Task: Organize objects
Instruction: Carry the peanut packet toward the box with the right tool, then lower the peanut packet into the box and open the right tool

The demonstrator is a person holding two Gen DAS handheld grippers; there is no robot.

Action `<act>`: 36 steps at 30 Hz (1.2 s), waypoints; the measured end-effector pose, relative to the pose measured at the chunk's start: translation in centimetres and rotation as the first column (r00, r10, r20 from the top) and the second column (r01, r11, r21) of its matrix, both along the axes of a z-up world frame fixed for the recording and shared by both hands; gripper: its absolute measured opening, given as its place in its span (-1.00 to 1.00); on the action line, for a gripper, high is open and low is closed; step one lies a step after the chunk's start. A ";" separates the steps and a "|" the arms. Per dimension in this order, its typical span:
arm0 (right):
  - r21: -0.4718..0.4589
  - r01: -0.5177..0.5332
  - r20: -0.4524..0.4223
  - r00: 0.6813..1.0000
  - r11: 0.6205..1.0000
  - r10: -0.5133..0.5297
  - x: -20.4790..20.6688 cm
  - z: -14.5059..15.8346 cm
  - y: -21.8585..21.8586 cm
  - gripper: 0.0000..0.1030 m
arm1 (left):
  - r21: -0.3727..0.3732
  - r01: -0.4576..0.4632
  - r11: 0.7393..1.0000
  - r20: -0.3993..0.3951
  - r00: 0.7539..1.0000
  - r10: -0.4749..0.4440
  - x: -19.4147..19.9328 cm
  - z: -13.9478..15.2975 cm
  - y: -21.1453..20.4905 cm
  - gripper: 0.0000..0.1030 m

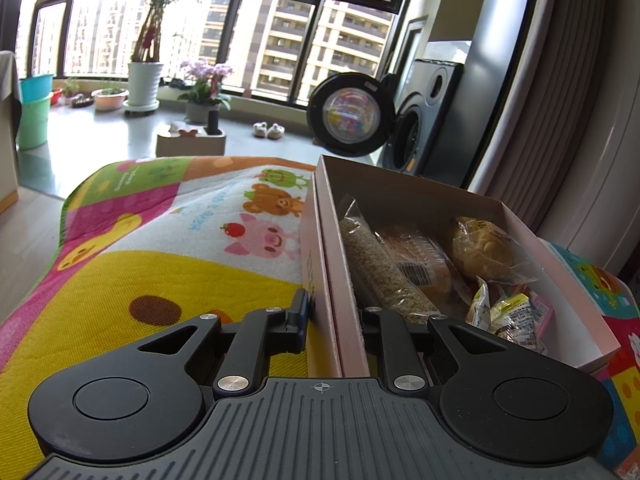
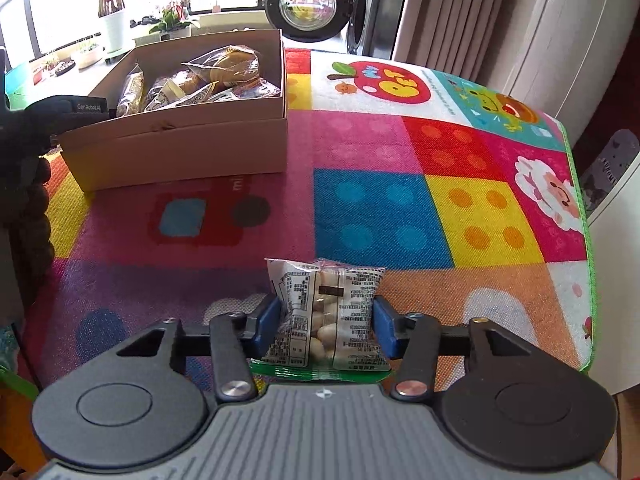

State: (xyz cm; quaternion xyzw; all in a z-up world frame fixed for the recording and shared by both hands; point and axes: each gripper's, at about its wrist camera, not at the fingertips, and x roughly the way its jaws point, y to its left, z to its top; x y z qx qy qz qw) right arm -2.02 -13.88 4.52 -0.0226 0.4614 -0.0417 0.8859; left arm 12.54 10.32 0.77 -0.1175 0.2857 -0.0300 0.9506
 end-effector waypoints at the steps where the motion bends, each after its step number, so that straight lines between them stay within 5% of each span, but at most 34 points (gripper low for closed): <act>1: 0.005 0.003 -0.008 1.000 1.000 -0.003 0.2 0.9 -0.1 -0.12 | -0.003 0.000 1.000 -0.001 1.000 0.000 0.0 0.0 0.0 -0.64; 6: 0.007 -0.006 0.090 0.996 1.000 0.005 2.0 8.0 0.3 -0.13 | -0.017 0.000 1.000 -0.003 1.000 0.000 0.1 -0.1 -0.1 -0.64; 11: 0.034 -0.096 0.170 0.981 0.995 0.089 8.3 13.0 3.7 -0.13 | -0.017 0.000 1.000 -0.003 1.000 0.000 0.1 -0.1 0.0 -0.64; 17: 0.002 -0.144 0.119 0.983 0.990 0.143 18.0 9.7 9.2 -0.13 | -0.021 -0.001 1.000 -0.001 1.000 0.001 0.2 -0.2 -0.2 -0.64; 23: 0.074 -0.160 0.103 0.983 0.984 0.152 23.1 6.6 11.2 -0.12 | -0.024 -0.003 1.000 -0.006 1.000 0.003 0.3 -0.3 -0.2 -0.64; 31: 0.089 -0.166 0.099 0.983 0.982 0.157 23.2 5.1 10.7 0.06 | -0.026 -0.004 1.000 -0.006 1.000 0.004 0.3 -0.4 -0.2 -0.64; 36: 0.008 -0.175 0.123 0.977 0.984 0.173 20.7 5.3 9.2 0.06 | -0.027 -0.004 1.000 -0.005 1.000 0.004 0.3 -0.4 -0.2 -0.64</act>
